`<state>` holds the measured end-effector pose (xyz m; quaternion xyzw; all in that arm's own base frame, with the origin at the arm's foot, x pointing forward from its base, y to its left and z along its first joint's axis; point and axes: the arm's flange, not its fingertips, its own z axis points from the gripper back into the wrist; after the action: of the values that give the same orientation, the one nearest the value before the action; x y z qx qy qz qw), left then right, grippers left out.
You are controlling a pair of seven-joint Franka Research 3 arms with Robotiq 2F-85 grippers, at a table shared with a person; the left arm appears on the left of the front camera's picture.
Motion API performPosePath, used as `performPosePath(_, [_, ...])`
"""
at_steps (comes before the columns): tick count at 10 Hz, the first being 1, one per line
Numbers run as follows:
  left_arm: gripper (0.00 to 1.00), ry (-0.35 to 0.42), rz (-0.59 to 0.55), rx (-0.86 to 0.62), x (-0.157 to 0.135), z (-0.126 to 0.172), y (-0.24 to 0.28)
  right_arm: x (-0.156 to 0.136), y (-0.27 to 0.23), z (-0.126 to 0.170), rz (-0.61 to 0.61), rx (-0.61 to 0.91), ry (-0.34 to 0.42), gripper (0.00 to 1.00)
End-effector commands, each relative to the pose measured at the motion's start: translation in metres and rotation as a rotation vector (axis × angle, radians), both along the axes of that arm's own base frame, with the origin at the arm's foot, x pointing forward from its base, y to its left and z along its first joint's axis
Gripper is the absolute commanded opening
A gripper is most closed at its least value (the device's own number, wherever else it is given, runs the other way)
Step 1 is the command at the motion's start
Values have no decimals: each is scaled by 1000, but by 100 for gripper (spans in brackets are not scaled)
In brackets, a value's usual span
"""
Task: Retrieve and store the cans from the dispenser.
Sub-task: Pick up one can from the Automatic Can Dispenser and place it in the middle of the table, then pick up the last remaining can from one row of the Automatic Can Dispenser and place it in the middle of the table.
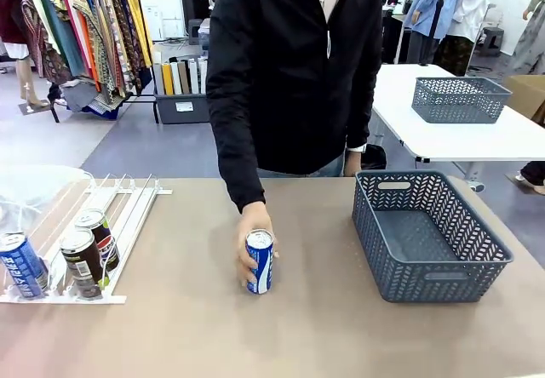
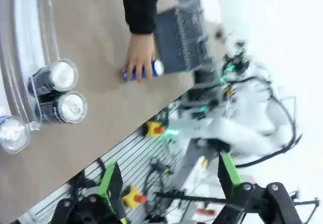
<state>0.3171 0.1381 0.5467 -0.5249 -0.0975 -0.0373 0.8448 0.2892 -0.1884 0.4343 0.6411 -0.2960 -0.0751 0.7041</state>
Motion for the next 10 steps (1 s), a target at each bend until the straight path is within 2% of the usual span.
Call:
performPosePath(1, [100,13,146,-170,-10,-34,31,0,0,4,5,2,-5,100])
performPosePath(3, [100,36,209,-212,-25,-59,47,0,0,4,5,2,-5,100])
performPosePath(4, [100,45,158,-151,-19,-44,48,0,0,4,5,2,-5,100])
performPosePath(10, [100,45,158,-151,-19,-44,48,0,0,4,5,2,-5,100])
